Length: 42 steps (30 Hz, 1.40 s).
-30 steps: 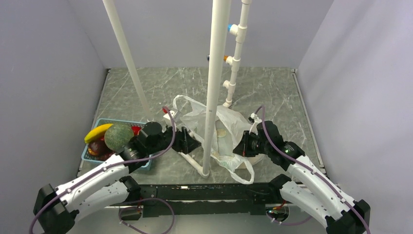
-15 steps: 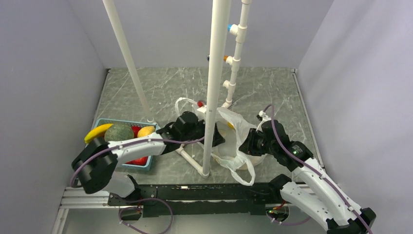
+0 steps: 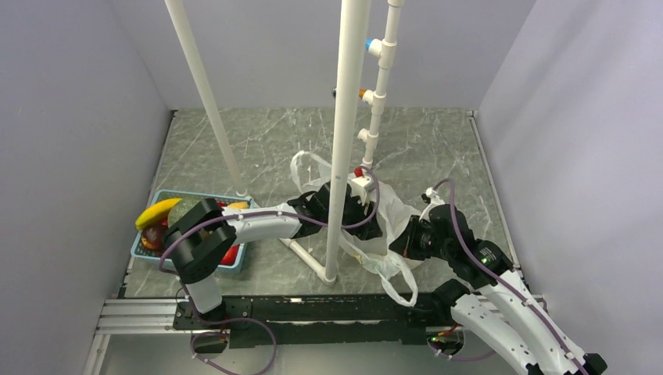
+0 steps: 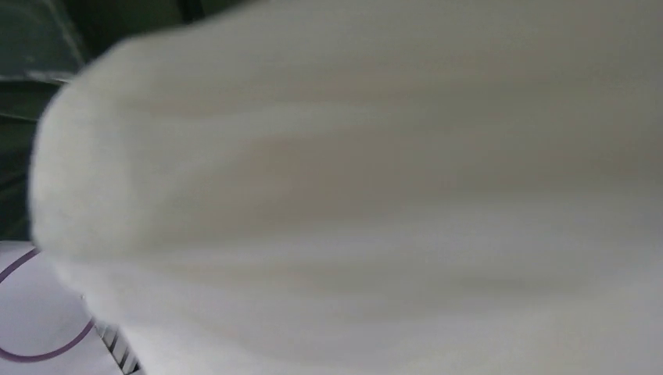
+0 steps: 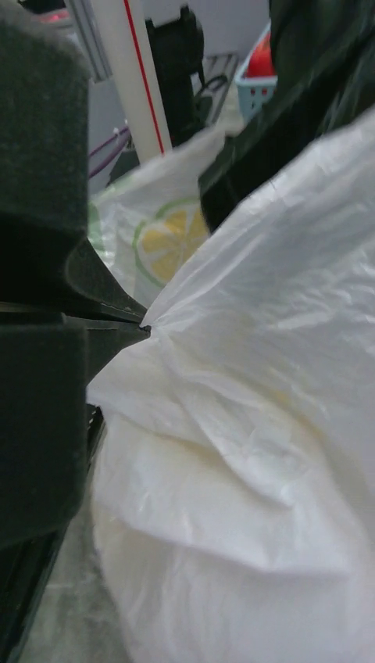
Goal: Take the fake fruits out of the plastic bag
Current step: Take out the fake fruit from the plastic bag.
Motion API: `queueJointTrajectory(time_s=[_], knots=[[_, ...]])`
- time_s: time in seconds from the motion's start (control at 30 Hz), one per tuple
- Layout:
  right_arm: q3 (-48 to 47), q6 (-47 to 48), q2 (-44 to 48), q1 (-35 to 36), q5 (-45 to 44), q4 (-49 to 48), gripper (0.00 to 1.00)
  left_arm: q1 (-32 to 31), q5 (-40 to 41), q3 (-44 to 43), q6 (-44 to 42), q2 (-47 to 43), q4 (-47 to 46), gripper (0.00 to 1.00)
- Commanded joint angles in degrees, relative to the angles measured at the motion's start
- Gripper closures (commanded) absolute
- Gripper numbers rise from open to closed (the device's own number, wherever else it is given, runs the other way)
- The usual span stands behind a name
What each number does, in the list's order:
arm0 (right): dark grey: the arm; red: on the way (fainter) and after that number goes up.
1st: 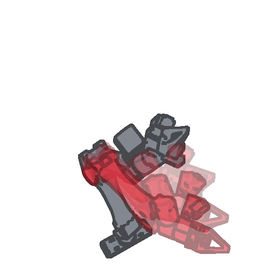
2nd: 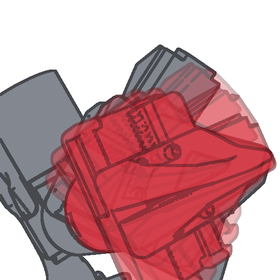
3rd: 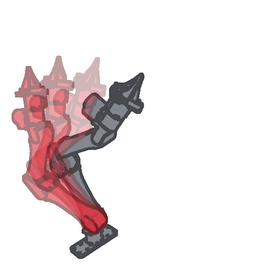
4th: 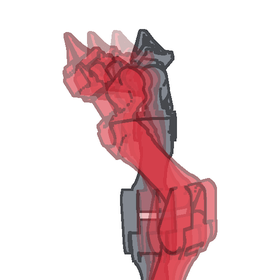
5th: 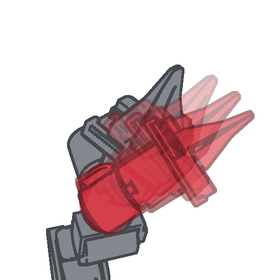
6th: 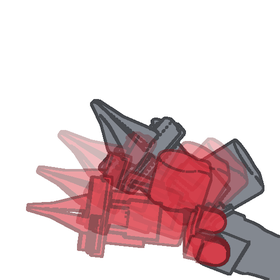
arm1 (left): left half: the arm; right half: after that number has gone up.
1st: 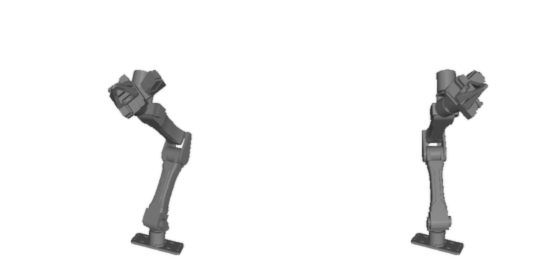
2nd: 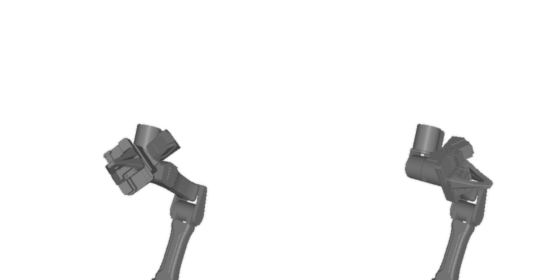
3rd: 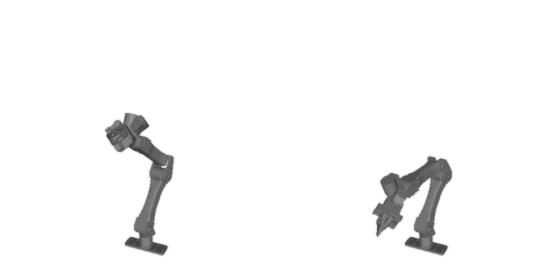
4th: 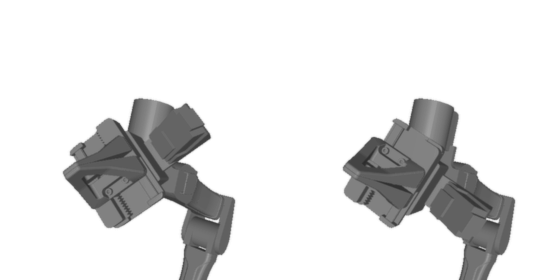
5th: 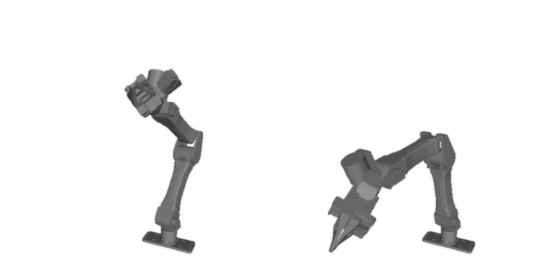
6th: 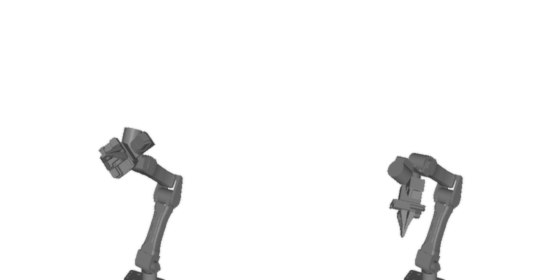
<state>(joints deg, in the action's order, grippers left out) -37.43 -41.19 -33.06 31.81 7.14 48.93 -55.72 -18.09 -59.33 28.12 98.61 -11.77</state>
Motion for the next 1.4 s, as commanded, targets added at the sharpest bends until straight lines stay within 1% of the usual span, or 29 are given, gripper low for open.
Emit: queueJointTrajectory(time_s=[0.0,0.1,0.23,0.27,0.37,0.47,0.53,0.63,0.7,0.83,0.9,1.0,1.13,1.23,1.37], knots=[[-1.29,1.42,0.18,0.18,5.59,-10.63,1.00,-0.72,1.54,-0.10,-0.75,-1.23,-3.05,0.40],[-2.95,1.43,-5.25,0.18,8.40,-19.23,1.00,-0.70,4.66,2.26,-0.24,-4.73,-3.66,0.39],[-7.59,2.95,-14.00,0.16,16.58,-30.18,1.00,-0.33,8.26,2.90,-1.64,-9.23,1.37,0.39],[-9.17,3.43,-15.69,0.17,17.83,-31.42,1.00,-0.26,8.88,2.90,-1.80,-10.09,2.78,0.39],[-14.90,5.48,-19.19,0.17,20.08,-30.05,1.00,0.20,10.31,3.16,-2.21,-12.61,6.14,0.39],[-14.77,5.53,-17.48,0.16,21.82,-31.66,1.00,0.43,11.31,3.93,-2.80,-14.00,6.56,0.39],[-14.02,5.80,-14.84,0.13,19.36,-29.06,1.00,0.61,10.25,3.91,-2.38,-13.12,6.32,0.39],[-11.79,6.24,-10.94,0.18,15.73,-23.28,1.00,0.61,6.75,1.89,-1.68,-9.01,6.03,0.41],[-9.05,5.82,-7.34,0.14,13.98,-21.20,1.00,0.41,4.02,1.04,-0.44,-5.80,4.06,0.42],[-6.67,4.95,-2.67,0.05,9.69,-15.35,1.00,-0.21,2.45,2.01,2.67,-1.26,-4.36,0.43],[-6.69,5.03,-1.62,0.09,8.06,-12.79,1.00,-0.47,2.34,3.32,4.05,0.14,-9.16,0.41],[-6.60,6.02,-0.39,0.04,6.21,-10.93,1.00,-0.86,4.69,3.71,4.57,1.67,-10.73,0.37],[-7.04,7.44,-1.07,0.03,5.70,-8.61,1.00,-3.70,11.37,1.84,-0.21,1.53,-4.60,0.30],[-2.73,6.38,0.46,0.14,7.07,-8.33,1.00,-6.13,17.37,0.38,-4.61,0.60,0.88,0.27],[5.11,-0.08,4.51,0.16,7.17,-4.43,1.00,-6.88,22.04,2.70,-3.91,-3.60,2.88,0.27]])
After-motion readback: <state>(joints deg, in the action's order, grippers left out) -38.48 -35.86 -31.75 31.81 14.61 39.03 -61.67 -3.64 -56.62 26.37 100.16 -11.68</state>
